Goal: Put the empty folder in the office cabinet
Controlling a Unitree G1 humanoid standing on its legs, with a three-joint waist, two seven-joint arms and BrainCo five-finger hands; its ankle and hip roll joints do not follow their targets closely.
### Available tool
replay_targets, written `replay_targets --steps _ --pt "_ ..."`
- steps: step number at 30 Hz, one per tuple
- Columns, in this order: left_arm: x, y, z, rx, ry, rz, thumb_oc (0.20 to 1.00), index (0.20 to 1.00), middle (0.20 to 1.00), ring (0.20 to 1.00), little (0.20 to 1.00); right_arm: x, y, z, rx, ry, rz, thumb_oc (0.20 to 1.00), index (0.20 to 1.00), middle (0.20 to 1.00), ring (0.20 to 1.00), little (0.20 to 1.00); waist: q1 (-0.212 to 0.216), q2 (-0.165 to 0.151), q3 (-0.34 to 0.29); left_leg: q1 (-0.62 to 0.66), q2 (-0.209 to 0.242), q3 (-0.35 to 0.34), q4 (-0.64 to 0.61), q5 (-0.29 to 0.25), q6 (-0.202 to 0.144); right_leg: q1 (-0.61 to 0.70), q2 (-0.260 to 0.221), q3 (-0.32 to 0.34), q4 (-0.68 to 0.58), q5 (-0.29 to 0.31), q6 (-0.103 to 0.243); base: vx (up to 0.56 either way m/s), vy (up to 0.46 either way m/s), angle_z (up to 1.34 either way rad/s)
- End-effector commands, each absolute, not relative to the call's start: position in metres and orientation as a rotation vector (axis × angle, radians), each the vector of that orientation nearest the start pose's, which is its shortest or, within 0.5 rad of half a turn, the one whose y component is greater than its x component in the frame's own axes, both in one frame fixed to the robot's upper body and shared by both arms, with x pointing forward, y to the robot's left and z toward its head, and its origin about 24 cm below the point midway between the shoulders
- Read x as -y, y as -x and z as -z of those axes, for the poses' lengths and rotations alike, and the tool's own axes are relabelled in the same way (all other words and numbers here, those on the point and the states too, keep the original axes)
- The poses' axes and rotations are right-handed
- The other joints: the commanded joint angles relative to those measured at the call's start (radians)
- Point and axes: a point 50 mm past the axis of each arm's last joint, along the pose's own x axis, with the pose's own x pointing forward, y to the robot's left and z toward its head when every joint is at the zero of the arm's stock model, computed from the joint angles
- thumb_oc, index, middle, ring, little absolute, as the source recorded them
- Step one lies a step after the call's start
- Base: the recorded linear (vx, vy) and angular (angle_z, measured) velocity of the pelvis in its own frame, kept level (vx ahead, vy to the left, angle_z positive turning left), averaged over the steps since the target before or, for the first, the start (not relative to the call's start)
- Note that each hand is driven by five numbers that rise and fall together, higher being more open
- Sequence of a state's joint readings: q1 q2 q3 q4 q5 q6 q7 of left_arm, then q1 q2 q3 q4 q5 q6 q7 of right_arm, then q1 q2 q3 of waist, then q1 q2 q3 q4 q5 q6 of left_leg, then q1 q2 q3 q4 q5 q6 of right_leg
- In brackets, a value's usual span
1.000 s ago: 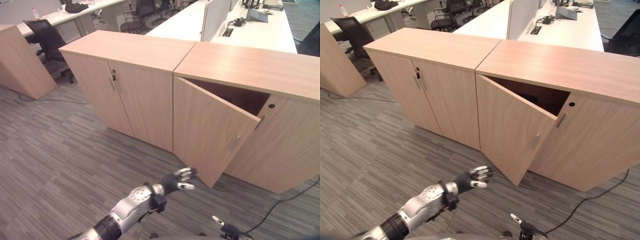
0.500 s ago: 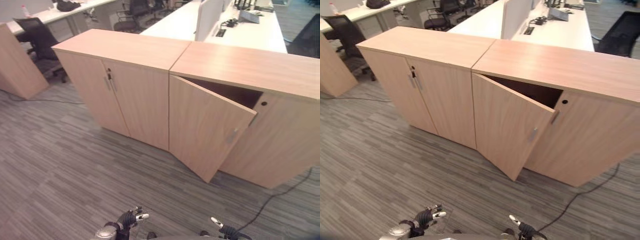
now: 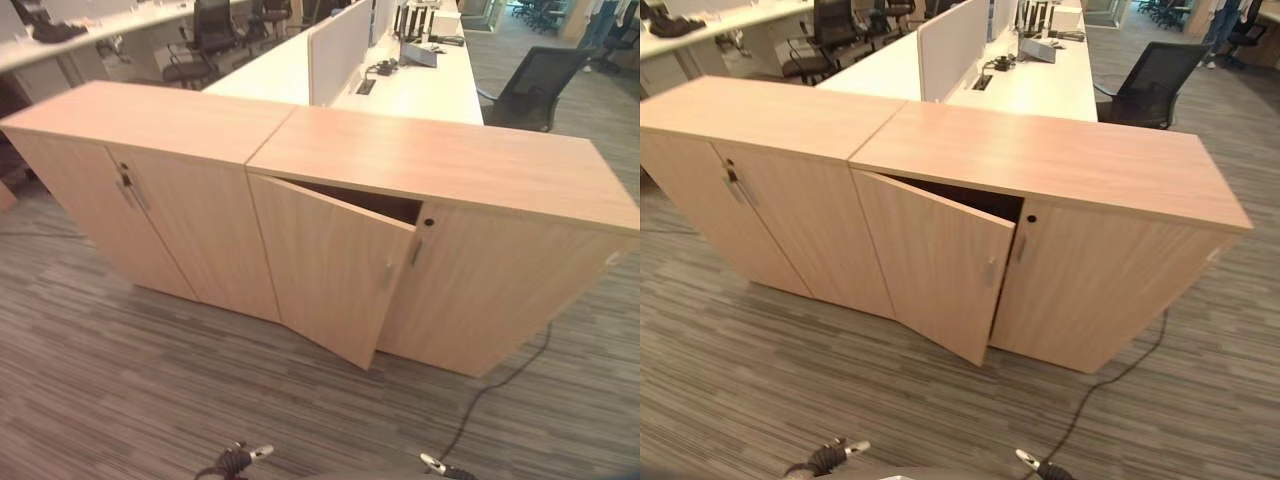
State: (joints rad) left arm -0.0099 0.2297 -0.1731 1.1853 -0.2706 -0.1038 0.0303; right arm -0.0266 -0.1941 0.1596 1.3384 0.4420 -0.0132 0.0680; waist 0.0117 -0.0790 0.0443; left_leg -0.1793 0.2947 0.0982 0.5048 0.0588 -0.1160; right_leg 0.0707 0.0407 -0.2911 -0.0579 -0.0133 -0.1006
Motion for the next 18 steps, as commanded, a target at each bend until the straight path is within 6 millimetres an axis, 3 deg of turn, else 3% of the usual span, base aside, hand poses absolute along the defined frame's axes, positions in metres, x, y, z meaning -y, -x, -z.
replay_targets --steps 1,3,5,13,15,18 --pt "-0.206 -0.107 0.161 -1.081 -0.062 -0.146 1.0 1.0 1.0 1.0 1.0 0.223 -0.09 0.166 -1.241 -0.107 0.253 1.0 1.0 1.0 1.0 1.0 -0.003 0.014 0.04 0.051 -0.192 -0.027 -0.235 -0.139 0.078 -0.015 -0.068 0.032 0.005 -0.054 0.134 -0.1 0.053 -0.37" --pt "-0.201 -0.107 0.162 -1.088 -0.023 -0.127 1.0 1.0 1.0 1.0 1.0 0.226 -0.089 0.165 -1.247 -0.088 0.248 1.0 1.0 1.0 1.0 1.0 0.003 0.025 0.043 0.005 -0.285 -0.094 -0.287 -0.127 0.086 -0.025 -0.065 0.046 0.005 -0.044 0.139 -0.03 0.073 -0.17" --pt "-0.196 -0.097 0.165 -1.124 0.023 -0.107 1.0 1.0 1.0 1.0 1.0 0.229 -0.087 0.165 -1.256 -0.072 0.237 1.0 1.0 1.0 1.0 1.0 -0.002 0.046 0.021 0.076 -0.304 -0.119 -0.404 -0.123 0.097 -0.022 -0.052 0.069 -0.01 -0.04 0.149 0.06 0.099 -0.37" --pt "-0.184 -0.088 0.169 -1.166 -0.03 0.044 1.0 1.0 1.0 1.0 1.0 0.232 -0.079 0.166 -1.27 -0.087 0.255 1.0 1.0 1.0 1.0 1.0 -0.033 0.088 -0.035 0.175 -0.323 -0.089 -0.592 -0.075 0.105 -0.015 -0.068 0.077 -0.029 -0.039 0.168 0.07 0.12 -0.24" --pt "-0.174 -0.095 0.167 -1.142 -0.158 0.217 1.0 1.0 1.0 1.0 1.0 0.23 -0.077 0.167 -1.285 -0.072 0.225 1.0 1.0 1.0 1.0 1.0 -0.051 0.102 -0.046 0.197 -0.324 -0.065 -0.592 -0.094 0.106 -0.004 -0.076 0.092 -0.029 -0.043 0.176 0.06 0.121 -0.09" --pt "-0.167 -0.111 0.162 -1.064 -0.255 0.33 1.0 1.0 1.0 1.0 1.0 0.231 -0.081 0.166 -1.284 -0.011 0.175 1.0 1.0 1.0 1.0 1.0 -0.052 0.105 -0.044 0.208 -0.327 -0.061 -0.592 -0.106 0.11 0.0 -0.081 0.098 -0.029 -0.041 0.183 0.03 0.074 -0.06"
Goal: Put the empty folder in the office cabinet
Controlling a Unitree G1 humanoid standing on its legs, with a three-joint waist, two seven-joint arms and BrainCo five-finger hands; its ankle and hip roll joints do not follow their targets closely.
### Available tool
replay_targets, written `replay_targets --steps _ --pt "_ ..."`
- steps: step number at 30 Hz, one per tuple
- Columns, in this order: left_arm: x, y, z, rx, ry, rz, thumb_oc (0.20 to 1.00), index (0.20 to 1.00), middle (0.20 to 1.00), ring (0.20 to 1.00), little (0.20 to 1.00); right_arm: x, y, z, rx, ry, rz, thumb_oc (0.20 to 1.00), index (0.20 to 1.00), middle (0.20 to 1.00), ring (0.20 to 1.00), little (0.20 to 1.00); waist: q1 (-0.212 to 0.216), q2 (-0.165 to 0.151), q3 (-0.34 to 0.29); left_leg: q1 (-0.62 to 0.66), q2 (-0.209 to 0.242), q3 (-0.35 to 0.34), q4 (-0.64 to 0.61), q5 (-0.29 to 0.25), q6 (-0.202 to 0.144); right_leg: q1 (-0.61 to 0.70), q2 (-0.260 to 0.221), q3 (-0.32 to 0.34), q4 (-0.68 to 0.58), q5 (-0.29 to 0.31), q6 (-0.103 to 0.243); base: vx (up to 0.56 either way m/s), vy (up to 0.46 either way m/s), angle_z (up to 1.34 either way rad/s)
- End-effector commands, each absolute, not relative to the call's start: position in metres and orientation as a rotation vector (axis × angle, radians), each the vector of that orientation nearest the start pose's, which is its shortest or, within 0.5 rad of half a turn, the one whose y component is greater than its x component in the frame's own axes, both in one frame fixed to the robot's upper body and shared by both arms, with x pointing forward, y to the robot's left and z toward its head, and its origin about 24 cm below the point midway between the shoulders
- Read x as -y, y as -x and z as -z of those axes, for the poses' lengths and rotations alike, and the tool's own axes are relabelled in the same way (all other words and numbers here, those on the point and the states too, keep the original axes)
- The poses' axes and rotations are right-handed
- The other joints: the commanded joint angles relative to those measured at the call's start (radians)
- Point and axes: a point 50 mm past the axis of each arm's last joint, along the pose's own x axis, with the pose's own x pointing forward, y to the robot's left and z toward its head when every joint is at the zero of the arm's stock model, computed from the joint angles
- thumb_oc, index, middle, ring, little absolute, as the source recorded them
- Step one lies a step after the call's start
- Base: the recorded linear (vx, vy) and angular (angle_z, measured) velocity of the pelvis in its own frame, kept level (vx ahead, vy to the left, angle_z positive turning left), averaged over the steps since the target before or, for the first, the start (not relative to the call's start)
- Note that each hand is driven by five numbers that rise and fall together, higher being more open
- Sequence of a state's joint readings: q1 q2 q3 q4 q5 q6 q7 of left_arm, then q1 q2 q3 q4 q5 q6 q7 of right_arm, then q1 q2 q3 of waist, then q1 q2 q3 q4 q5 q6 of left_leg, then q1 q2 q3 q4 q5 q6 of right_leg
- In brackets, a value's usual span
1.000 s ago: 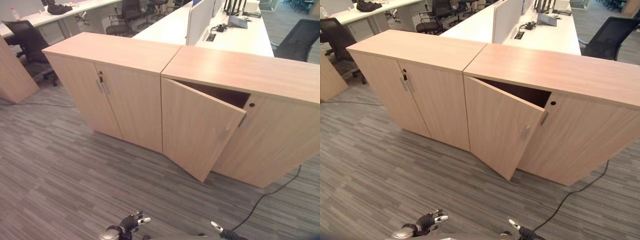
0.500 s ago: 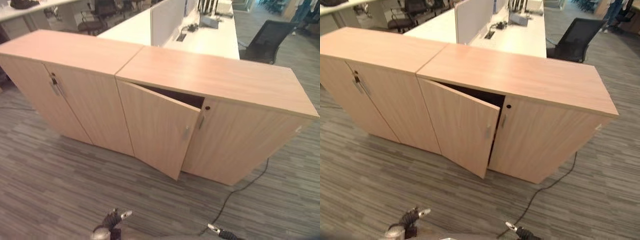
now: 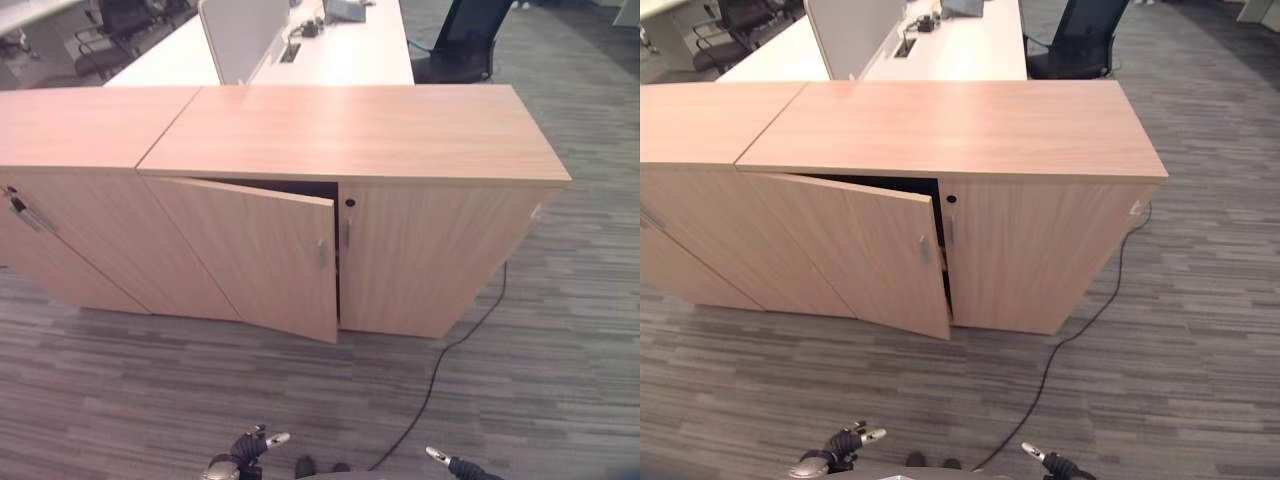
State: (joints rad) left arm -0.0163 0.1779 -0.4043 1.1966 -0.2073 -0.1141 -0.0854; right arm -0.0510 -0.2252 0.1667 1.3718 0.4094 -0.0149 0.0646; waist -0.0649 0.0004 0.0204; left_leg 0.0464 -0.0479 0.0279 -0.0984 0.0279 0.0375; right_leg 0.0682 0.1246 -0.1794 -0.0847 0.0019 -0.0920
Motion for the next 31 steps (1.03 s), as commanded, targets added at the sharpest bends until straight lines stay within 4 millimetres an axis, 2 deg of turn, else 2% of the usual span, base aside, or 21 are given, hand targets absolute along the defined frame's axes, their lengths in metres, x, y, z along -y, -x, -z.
replay_targets --steps 1,5,11,17,31 --pt "-0.166 -0.115 0.16 -1.046 -0.271 0.346 1.0 1.0 1.0 1.0 1.0 0.231 -0.083 0.166 -1.284 0.006 0.16 1.0 1.0 1.0 1.0 1.0 0.025 0.025 -0.02 -0.015 0.016 0.009 0.011 -0.078 -0.042 0.004 -0.166 -0.012 -0.003 -0.056 0.176 0.01 0.042 -0.09" --pt "-0.172 -0.115 0.161 -1.06 -0.304 0.332 1.0 1.0 1.0 1.0 1.0 0.226 -0.087 0.166 -1.283 0.045 0.097 1.0 1.0 1.0 1.0 1.0 0.032 0.021 -0.024 -0.005 0.017 0.014 0.011 -0.087 -0.039 0.007 -0.167 -0.003 -0.003 -0.057 0.18 0.01 0.019 0.01" --pt "-0.178 -0.095 0.168 -1.156 -0.295 0.297 1.0 1.0 1.0 1.0 1.0 0.222 -0.083 0.167 -1.292 0.048 0.085 1.0 1.0 1.0 1.0 1.0 0.033 0.014 -0.035 0.009 0.017 0.02 0.011 -0.096 -0.035 0.016 -0.167 0.007 -0.003 -0.058 0.182 0.01 0.013 -0.01" --pt "-0.18 -0.085 0.17 -1.192 -0.278 0.272 1.0 1.0 1.0 1.0 1.0 0.221 -0.081 0.168 -1.294 0.056 0.081 1.0 1.0 1.0 1.0 1.0 0.035 0.012 -0.036 0.014 0.018 0.022 0.011 -0.097 -0.035 0.018 -0.167 0.008 -0.003 -0.058 0.181 0.0 0.003 -0.03" --pt "-0.175 -0.092 0.169 -1.163 -0.292 0.301 1.0 1.0 1.0 1.0 1.0 0.218 -0.083 0.168 -1.289 0.092 0.043 1.0 1.0 1.0 1.0 1.0 0.036 0.011 -0.038 0.012 0.02 0.018 0.011 -0.094 -0.036 0.016 -0.165 0.002 -0.003 -0.057 0.18 0.0 0.0 0.0"
